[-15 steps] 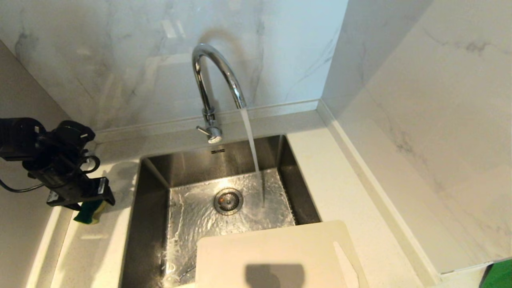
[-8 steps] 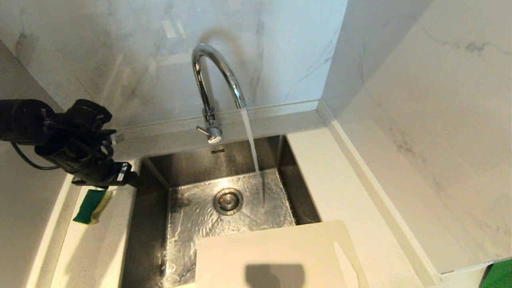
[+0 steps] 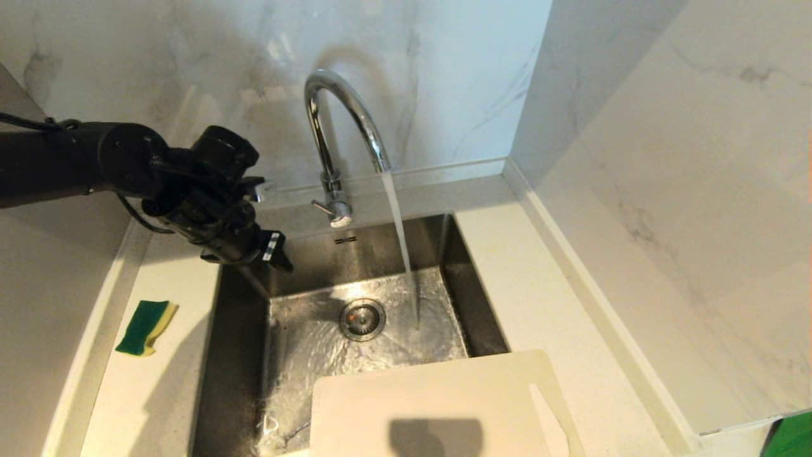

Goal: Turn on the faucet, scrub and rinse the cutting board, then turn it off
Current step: Turn off the tap

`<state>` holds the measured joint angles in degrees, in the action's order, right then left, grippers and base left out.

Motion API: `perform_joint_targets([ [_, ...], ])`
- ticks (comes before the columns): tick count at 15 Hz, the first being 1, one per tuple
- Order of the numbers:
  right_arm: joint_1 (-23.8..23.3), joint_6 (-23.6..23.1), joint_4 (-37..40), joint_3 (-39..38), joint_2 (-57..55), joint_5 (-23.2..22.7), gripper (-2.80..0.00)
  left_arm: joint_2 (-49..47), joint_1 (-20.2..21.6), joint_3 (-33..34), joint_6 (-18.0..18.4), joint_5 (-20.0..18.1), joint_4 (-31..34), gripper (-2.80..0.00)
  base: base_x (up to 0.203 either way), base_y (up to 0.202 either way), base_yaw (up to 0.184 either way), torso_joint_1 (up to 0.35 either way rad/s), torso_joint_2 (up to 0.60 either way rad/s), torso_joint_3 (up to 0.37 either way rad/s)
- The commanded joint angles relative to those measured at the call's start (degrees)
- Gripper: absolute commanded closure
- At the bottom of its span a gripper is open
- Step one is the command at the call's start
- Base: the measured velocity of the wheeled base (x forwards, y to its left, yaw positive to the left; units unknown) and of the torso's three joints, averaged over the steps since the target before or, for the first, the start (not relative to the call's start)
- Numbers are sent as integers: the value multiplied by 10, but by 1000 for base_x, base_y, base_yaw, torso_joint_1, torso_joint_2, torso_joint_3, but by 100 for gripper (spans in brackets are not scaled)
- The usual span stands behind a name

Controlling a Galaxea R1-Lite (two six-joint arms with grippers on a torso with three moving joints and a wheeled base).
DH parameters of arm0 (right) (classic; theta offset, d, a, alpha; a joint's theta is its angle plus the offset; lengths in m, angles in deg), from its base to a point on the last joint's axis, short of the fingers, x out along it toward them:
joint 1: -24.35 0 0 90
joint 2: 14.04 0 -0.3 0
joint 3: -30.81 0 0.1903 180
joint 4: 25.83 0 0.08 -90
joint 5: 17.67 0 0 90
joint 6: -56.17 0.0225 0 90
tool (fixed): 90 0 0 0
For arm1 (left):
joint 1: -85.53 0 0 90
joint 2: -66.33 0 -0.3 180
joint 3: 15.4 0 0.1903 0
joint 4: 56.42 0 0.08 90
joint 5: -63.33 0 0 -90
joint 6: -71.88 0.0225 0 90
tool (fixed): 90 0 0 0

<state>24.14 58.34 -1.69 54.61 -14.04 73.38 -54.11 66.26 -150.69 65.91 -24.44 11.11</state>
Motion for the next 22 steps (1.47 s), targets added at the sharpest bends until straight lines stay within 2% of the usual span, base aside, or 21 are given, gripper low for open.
perform_joint_targets([
  [1,-1,0,0,0,0,0,0,-34,-21,-20,-2,5,-32,0,0,0,0,0,0,0],
  [3,0,0,0,0,0,0,0,-38,-27,-20,-4,4,-58,0,0,0,0,0,0,0],
  [5,0,0,0,0,0,0,0,-47,-30,-20,-11,6,-121,0,0,0,0,0,0,0],
  [8,-1,0,0,0,-1,0,0,-55,-34,-20,-26,44,-212,0,0,0,0,0,0,0],
  [11,0,0,-1,0,-1,0,0,-56,-34,-20,-32,48,-267,0,0,0,0,0,0,0],
  [19,-1,0,-1,0,0,0,0,-52,-34,-20,-29,52,-289,0,0,0,0,0,0,0],
  [22,0,0,0,0,0,0,0,-51,-34,-20,-21,74,-316,0,0,0,0,0,0,0],
])
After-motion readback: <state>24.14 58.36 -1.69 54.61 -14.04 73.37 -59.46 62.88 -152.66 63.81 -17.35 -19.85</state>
